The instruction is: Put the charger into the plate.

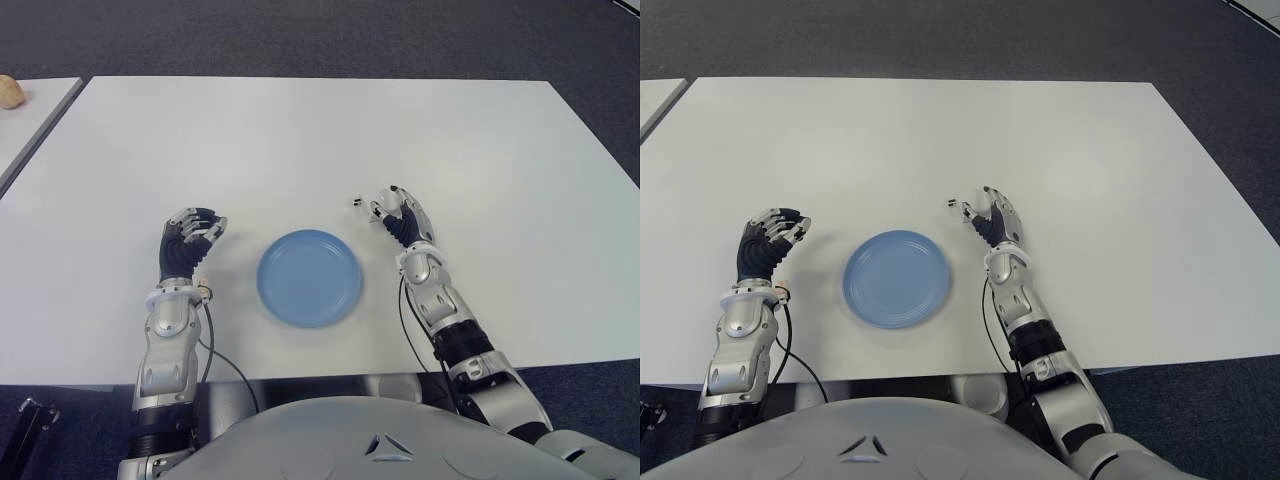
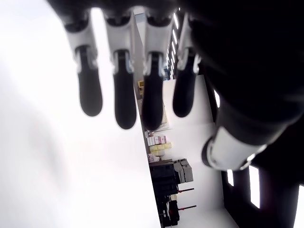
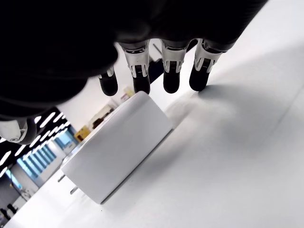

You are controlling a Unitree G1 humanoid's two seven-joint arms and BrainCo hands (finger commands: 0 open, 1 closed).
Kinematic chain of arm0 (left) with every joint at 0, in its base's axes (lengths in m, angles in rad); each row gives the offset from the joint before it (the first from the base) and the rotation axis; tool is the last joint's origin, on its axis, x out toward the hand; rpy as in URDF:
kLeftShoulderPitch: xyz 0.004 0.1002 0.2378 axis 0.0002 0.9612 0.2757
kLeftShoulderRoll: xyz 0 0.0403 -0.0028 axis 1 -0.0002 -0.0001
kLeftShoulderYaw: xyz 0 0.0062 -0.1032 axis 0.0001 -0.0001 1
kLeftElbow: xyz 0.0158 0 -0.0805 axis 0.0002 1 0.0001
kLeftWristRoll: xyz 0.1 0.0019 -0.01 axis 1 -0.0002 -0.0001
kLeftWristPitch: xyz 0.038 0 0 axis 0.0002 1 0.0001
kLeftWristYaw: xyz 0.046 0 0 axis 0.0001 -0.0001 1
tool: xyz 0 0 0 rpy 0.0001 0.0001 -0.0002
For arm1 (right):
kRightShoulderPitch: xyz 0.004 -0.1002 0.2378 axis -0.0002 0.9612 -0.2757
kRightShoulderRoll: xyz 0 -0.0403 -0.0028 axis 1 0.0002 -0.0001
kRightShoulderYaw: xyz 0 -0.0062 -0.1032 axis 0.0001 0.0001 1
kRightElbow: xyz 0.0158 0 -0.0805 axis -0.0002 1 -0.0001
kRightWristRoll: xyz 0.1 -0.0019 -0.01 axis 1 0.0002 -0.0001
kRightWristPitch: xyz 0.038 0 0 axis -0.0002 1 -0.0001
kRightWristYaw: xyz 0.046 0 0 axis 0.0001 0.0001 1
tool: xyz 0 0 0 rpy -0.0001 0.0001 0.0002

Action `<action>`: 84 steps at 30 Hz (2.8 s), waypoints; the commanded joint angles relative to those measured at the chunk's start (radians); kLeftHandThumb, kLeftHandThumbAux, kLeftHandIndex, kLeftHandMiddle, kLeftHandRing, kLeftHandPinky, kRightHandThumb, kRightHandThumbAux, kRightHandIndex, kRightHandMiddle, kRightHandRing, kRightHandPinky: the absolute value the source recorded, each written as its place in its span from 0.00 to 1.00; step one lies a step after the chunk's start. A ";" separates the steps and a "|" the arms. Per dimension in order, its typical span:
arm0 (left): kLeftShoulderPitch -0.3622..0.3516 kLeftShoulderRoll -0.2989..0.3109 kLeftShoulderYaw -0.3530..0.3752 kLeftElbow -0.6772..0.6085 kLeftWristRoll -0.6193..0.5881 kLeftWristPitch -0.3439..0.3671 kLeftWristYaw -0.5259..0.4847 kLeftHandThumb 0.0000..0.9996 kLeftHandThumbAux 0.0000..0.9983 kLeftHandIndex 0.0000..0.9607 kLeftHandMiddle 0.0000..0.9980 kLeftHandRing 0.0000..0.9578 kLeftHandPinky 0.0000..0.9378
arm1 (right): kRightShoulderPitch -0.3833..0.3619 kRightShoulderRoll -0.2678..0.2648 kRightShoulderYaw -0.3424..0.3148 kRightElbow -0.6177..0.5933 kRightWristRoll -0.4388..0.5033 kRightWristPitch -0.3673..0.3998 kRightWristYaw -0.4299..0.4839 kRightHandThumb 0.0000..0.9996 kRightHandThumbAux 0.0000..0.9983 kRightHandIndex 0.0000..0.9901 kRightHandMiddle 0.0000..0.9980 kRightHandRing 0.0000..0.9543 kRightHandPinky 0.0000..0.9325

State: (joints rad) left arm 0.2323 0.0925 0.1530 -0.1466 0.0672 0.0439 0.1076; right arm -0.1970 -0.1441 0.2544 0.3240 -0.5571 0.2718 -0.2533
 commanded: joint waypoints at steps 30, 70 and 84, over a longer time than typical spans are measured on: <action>-0.008 0.002 -0.004 0.013 -0.008 0.022 -0.012 0.71 0.72 0.44 0.44 0.47 0.48 | 0.352 0.010 0.099 -0.747 -0.210 0.357 0.245 0.38 0.29 0.00 0.00 0.00 0.12; 0.002 -0.006 0.005 0.023 -0.018 -0.015 -0.003 0.70 0.72 0.44 0.45 0.48 0.49 | -0.180 -0.029 -0.007 0.130 -0.110 0.078 0.046 0.42 0.31 0.00 0.00 0.00 0.00; 0.009 -0.004 0.010 0.018 -0.018 -0.009 -0.003 0.71 0.72 0.44 0.44 0.47 0.48 | -0.348 -0.036 0.042 0.475 -0.084 -0.090 -0.016 0.40 0.30 0.00 0.00 0.00 0.00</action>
State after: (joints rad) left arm 0.2309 0.0896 0.1585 -0.1407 0.0499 0.0299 0.1077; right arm -0.5077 -0.1780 0.2827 0.6953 -0.6589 0.2445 -0.2534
